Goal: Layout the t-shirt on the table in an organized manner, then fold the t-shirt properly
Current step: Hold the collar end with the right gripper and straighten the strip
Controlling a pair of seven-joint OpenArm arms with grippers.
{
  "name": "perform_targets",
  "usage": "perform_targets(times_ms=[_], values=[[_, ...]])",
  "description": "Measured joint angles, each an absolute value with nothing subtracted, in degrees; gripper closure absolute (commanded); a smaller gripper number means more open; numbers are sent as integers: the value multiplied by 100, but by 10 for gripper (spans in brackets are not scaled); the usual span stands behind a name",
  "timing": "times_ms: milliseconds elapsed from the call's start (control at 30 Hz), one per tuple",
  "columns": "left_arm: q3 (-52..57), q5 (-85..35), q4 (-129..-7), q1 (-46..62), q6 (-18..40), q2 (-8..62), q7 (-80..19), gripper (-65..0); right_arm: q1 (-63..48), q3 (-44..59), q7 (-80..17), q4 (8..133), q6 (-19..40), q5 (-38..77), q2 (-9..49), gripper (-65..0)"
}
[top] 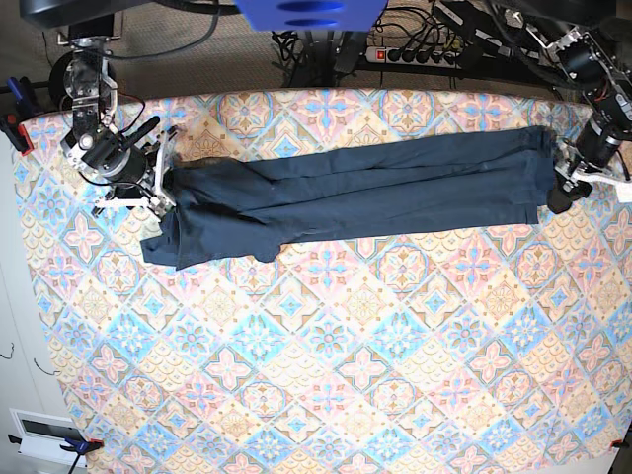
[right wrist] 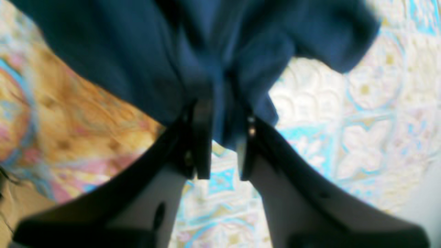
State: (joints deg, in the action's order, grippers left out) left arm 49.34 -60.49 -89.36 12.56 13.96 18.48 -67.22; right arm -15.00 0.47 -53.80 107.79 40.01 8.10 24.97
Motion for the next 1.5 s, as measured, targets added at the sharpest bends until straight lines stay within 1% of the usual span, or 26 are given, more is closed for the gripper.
perform_targets(times_ms=[133, 300, 400, 467, 533, 600, 700, 833, 900, 1033, 1100, 1233, 1333, 1400, 1500], values=[[4932, -6049, -8936, 1258, 1393, 1909, -6775, -310, -1483, -78, -5310, 10825, 4029, 939, 2589, -127], [4932, -6047, -8938, 1258, 1385, 1942, -6772, -310, -1511, 836, -5109, 11069, 4012, 878, 2639, -127], [4932, -6051, -8936, 1256, 1385, 1935, -6770, -310, -1413, 930, -4840, 11074, 4003, 856, 2589, -127], [4932, -6049, -8936, 1260, 1389, 1938, -6772, -310, -1116, 875, -4807, 11074, 4104, 1114, 2497, -127], [4932, -6049, -8936, 1271, 1385, 1938, -6772, -310, -727, 888, -4805, 11089, 4025, 1411, 2460, -127], [4932, -6051, -8936, 1267, 1382, 1938, -6770, -310, -454, 913, -4963, 11122, 4034, 1695, 2475, -127], [4936, -6071, -8938, 1264, 1393, 1903, -6755, -309, -80, 891, -5205, 11063, 4027, 1789, 2434, -127], [4923, -6049, -8936, 1269, 1398, 1721, -6753, -308, 663, 329, -5192, 10864, 3988, 1769, 2067, -127], [4921, -6047, -8936, 1256, 1380, 1715, -6753, -308, 937, -25, -5146, 10628, 4086, 1785, 1962, -127], [4925, -6049, -8936, 1256, 1385, 1747, -6722, -307, 1310, -467, -5103, 9627, 4010, 1079, 1887, -127], [4923, -6049, -8936, 1251, 1391, 1719, -6729, -307, 1337, -607, -5122, 9032, 3972, 899, 1789, -127], [4925, -6047, -8936, 1260, 1380, 1721, -6731, -306, 1310, -836, -4711, 8147, 4045, 978, 1627, -127], [4925, -6049, -8938, 1258, 1382, 1730, -6726, -306, 1070, -770, -4641, 8182, 3979, 982, 1717, -127], [4923, -6047, -8936, 1264, 1380, 1726, -6731, -306, 637, -718, -4670, 8425, 3929, 919, 1778, -127], [4925, -6042, -8936, 1260, 1380, 1730, -6729, -306, -99, -550, -4676, 8906, 4045, 1000, 1896, -127]])
